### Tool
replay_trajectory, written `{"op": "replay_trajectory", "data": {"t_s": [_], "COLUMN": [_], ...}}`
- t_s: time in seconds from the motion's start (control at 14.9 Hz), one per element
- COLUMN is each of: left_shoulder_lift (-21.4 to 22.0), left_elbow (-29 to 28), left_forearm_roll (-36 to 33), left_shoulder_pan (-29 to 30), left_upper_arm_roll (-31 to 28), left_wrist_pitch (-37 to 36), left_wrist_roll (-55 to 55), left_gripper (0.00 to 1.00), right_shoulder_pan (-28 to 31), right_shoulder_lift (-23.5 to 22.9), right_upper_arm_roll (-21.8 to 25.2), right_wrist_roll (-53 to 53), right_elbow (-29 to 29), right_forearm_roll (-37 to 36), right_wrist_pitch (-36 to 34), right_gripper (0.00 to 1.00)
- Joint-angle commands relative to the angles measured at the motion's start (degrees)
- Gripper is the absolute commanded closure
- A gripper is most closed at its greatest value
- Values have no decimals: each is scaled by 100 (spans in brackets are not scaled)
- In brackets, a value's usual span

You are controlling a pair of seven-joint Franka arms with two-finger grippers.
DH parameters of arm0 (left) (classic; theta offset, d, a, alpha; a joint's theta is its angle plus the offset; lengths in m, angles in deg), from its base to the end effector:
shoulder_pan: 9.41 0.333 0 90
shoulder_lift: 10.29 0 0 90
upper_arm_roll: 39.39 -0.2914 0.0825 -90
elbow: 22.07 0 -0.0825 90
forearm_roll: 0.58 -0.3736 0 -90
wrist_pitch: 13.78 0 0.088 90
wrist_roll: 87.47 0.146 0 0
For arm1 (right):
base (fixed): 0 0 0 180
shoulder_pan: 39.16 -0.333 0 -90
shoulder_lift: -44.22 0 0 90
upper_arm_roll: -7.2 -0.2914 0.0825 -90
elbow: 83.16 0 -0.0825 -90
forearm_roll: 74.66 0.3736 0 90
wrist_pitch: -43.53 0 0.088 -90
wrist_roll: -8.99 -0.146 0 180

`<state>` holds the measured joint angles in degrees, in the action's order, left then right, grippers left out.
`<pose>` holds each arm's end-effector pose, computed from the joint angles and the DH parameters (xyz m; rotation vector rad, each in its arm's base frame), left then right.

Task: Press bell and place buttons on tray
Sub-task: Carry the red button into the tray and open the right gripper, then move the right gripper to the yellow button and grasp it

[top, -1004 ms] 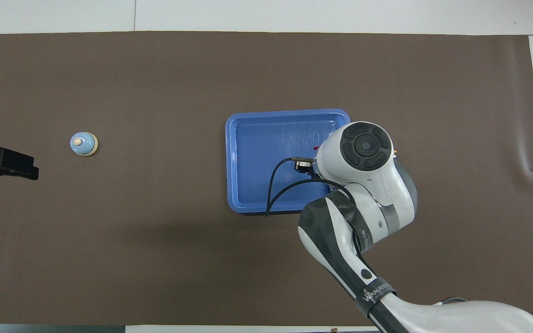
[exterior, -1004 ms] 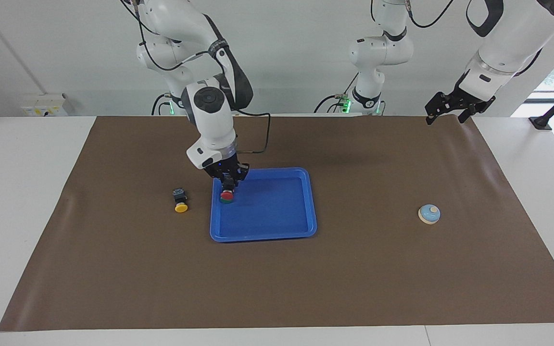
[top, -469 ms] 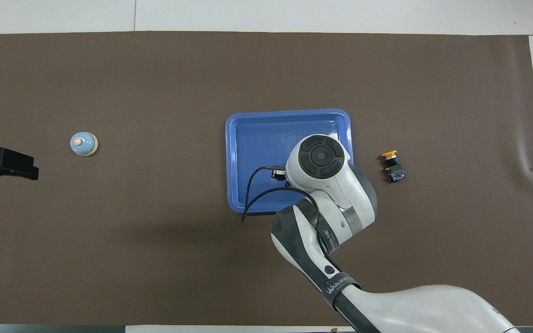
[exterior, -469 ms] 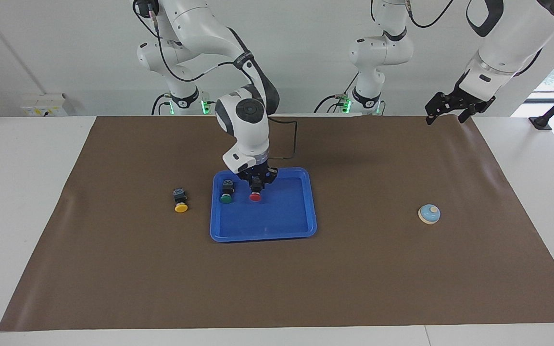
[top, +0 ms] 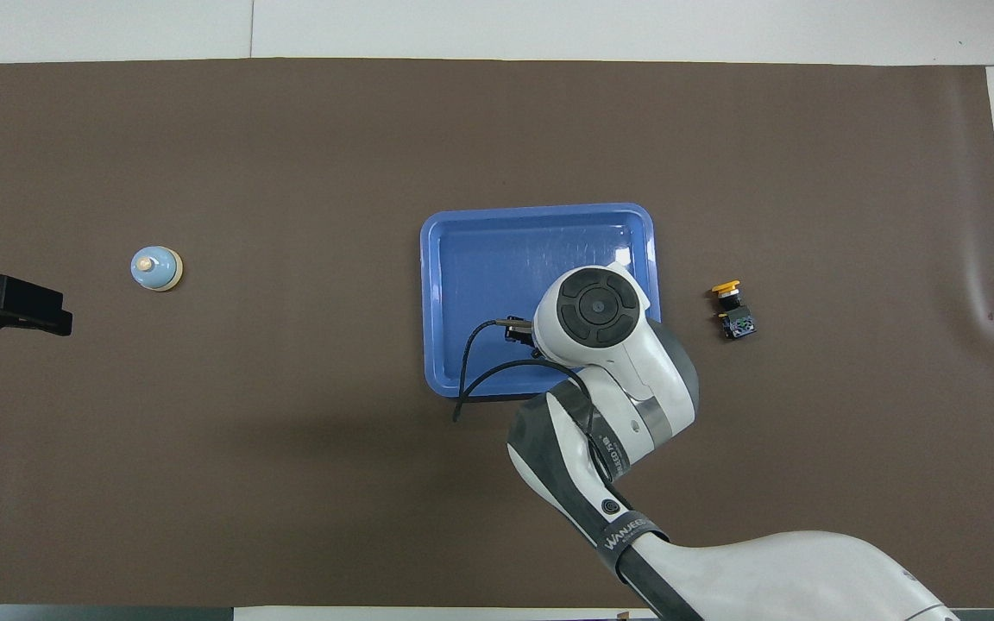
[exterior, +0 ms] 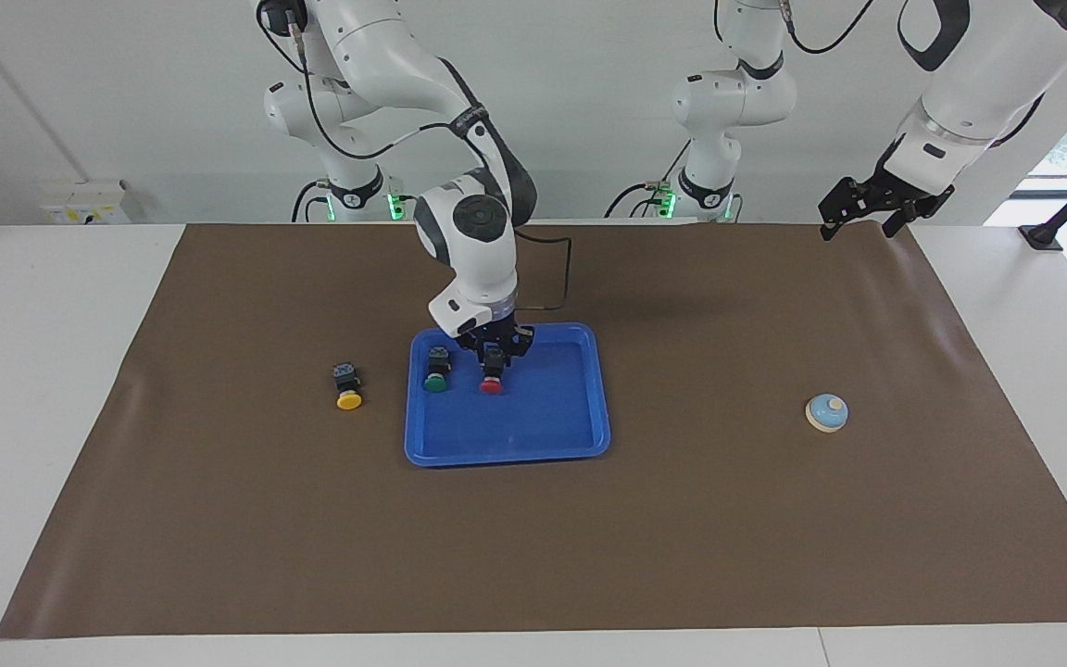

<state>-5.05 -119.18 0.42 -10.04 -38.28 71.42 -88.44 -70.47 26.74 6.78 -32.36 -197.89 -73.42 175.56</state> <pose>0.5018 -0.0182 0.5458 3.1233 -0.0214 -0.1826 0.4978 0.3090 0.2500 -3.1157 0.2855 0.0210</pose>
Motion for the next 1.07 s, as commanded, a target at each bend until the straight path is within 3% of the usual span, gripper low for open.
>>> {"op": "replay_trajectory", "data": {"t_s": [0.0,0.2,0.4,1.0], "left_shoulder_lift": [3,3,3,3], "left_elbow": [17,17,17,17], "left_forearm_roll": [-92,-92,-92,-92], "left_shoulder_pan": [19,19,19,19], "left_upper_arm_roll": [12,12,12,12], "left_wrist_pitch": [-47,-47,-47,-47], "left_wrist_roll": [27,27,27,27], "left_gripper": [0,0,0,0], "right_shoulder_pan": [2,177,799,2365], "right_shoulder_lift": [69,113,340,702], "right_upper_arm_roll": [7,33,51,59], "right_wrist_roll": [-93,21,1072,4642], "right_elbow": [-76,221,644,365], "right_forearm_roll": [61,52,43,-27], "right_wrist_pitch": [60,-421,-1160,-1382], "right_gripper": [0,0,0,0]}}
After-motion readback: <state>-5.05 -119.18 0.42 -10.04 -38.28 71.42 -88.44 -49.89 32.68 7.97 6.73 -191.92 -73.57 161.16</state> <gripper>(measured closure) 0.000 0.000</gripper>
